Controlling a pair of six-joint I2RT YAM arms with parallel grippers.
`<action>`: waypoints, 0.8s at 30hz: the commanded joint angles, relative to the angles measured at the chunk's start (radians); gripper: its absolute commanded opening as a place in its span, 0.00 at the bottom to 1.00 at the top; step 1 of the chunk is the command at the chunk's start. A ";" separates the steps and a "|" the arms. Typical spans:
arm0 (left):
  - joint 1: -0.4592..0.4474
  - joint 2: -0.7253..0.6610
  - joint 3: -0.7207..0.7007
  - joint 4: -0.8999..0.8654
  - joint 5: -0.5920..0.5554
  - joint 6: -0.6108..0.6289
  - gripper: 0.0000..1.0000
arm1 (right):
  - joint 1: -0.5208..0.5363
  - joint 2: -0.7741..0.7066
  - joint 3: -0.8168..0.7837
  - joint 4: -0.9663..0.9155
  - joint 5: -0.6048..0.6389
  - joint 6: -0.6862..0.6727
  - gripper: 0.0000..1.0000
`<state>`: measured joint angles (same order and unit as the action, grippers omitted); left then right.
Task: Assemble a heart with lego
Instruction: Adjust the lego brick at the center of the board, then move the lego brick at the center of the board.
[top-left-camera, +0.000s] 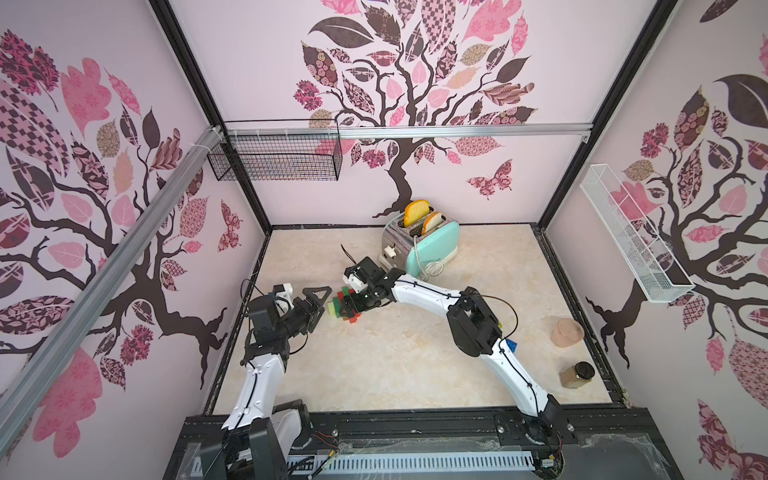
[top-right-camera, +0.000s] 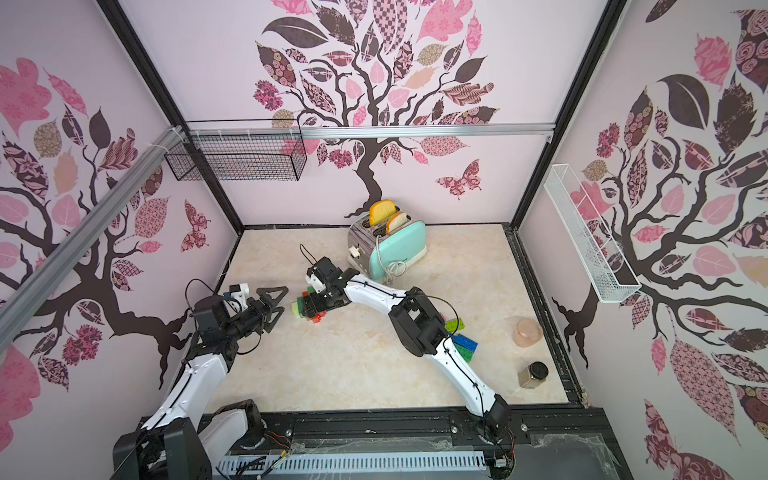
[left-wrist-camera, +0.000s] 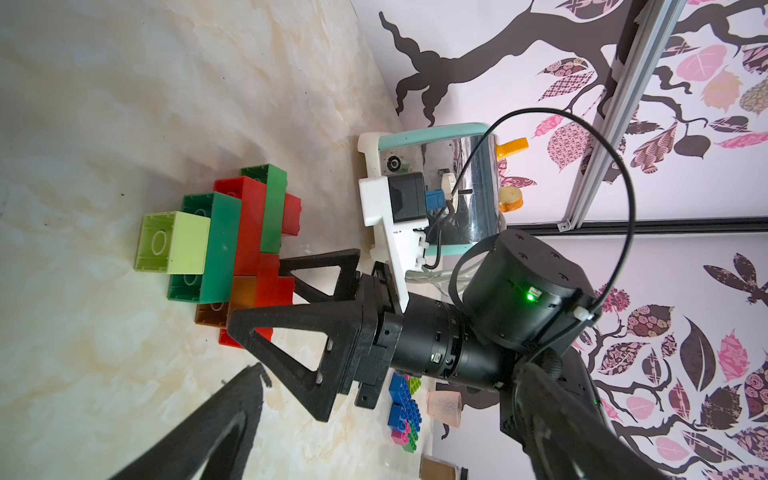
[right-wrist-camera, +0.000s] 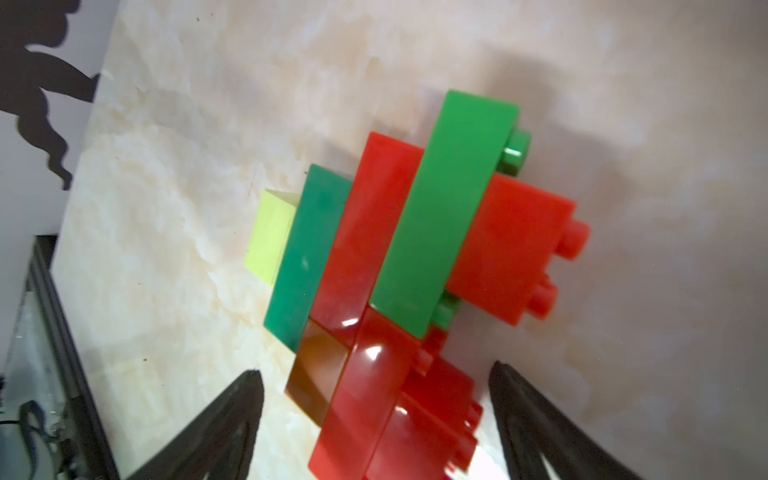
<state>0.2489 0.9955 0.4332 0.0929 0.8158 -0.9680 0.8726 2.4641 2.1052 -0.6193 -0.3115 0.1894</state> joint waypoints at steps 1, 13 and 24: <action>0.004 0.003 0.004 0.032 0.000 0.012 0.97 | -0.004 -0.130 -0.078 -0.013 0.089 -0.086 0.92; 0.003 0.047 0.074 0.047 0.004 0.032 0.97 | 0.002 -0.774 -0.752 -0.059 0.075 -0.073 1.00; -0.156 0.018 0.088 0.016 -0.036 0.090 0.97 | -0.128 -1.192 -1.241 -0.118 0.164 0.203 1.00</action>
<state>0.1513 1.0252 0.4892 0.1234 0.7998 -0.9321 0.8089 1.3315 0.9115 -0.7254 -0.1627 0.2897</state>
